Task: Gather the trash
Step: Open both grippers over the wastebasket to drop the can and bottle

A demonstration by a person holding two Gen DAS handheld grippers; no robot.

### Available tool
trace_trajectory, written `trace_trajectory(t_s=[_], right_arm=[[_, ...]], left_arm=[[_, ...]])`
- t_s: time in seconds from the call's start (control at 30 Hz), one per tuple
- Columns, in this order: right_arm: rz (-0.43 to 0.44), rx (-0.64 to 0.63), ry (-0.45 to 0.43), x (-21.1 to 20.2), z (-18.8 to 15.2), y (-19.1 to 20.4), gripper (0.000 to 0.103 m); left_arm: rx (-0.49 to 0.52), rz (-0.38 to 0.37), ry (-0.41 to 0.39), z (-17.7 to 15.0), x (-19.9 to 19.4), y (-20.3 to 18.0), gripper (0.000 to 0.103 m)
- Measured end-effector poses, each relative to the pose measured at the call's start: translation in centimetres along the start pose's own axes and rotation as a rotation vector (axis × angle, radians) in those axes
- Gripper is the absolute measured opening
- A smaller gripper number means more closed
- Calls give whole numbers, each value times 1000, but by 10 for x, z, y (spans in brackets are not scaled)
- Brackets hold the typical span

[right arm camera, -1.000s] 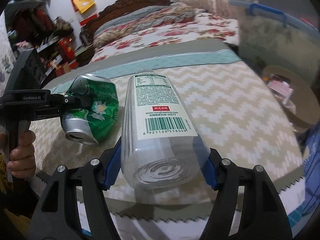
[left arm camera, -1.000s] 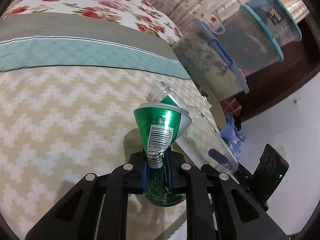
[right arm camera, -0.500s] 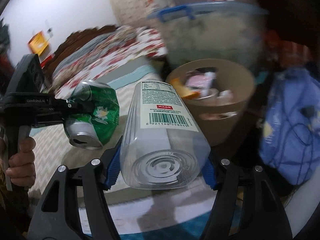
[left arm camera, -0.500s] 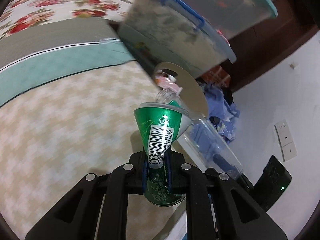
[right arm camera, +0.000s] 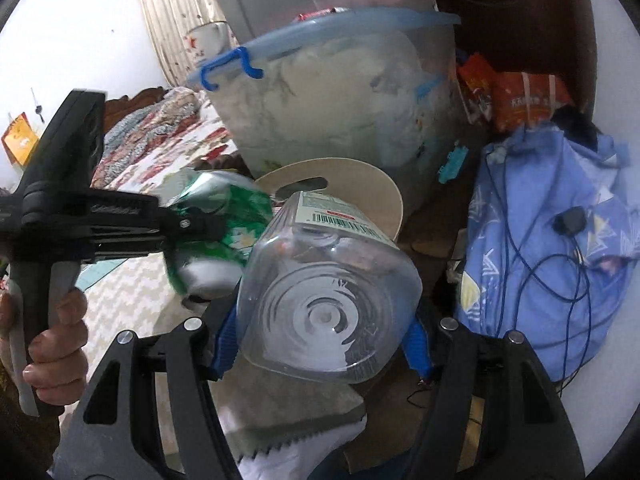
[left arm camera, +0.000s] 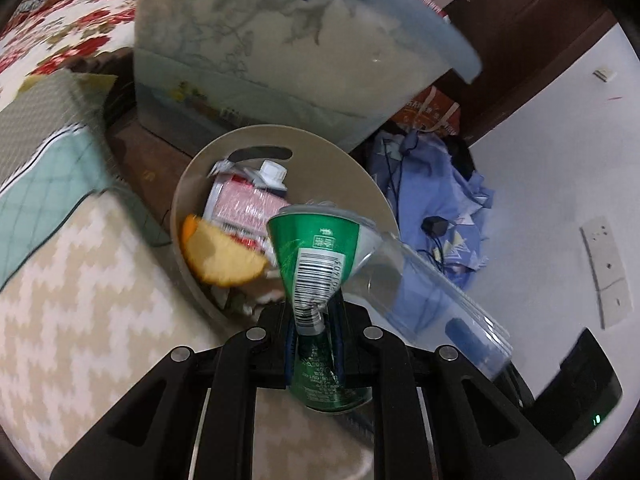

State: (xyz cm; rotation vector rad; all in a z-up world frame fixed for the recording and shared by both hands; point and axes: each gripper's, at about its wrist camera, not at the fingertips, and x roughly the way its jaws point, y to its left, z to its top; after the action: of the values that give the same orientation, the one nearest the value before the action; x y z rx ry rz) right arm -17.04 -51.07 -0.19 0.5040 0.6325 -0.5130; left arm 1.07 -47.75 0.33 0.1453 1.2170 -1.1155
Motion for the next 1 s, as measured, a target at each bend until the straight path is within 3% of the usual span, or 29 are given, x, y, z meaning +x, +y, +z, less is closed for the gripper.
trace_trajectory(t_s=[0.03,0.07,0.1,0.13,0.27,0.4,0.6,0.67,0.73,0.9,1.0], right_arm=[[-2,6,-4,4,4,-2,68],[0,12,-15,6,8,-3,69],[0,15,-24,7,11,-3,76],[1,16,-33,8,12,-3,81],[7,7,-49,10,13,-4,81],[10,23,-74,1,6,-4,81],[-1,18,-122,-20,-4,3,80],[-14,20,-175,-29,-5,6,67],[-8,17,-178,-28,0,9,40],[10,25,21,32,14,8,36],[65,66,-8,17,14,8,38]], left_arm=[[-3,12,3,6,6,-2,15],[-10,26,9,12,10,-2,31],[-23,39,13,18,14,-2,50],[-28,48,1,22,14,-3,52],[-3,54,-40,27,2,-3,55],[-38,43,-64,17,-19,10,56],[-78,14,-90,-24,-57,28,59],[-82,12,-98,-42,-71,34,59],[-82,14,-110,-57,-82,38,59],[-98,13,-114,-83,-103,46,59],[-74,14,-120,-98,-117,44,59]])
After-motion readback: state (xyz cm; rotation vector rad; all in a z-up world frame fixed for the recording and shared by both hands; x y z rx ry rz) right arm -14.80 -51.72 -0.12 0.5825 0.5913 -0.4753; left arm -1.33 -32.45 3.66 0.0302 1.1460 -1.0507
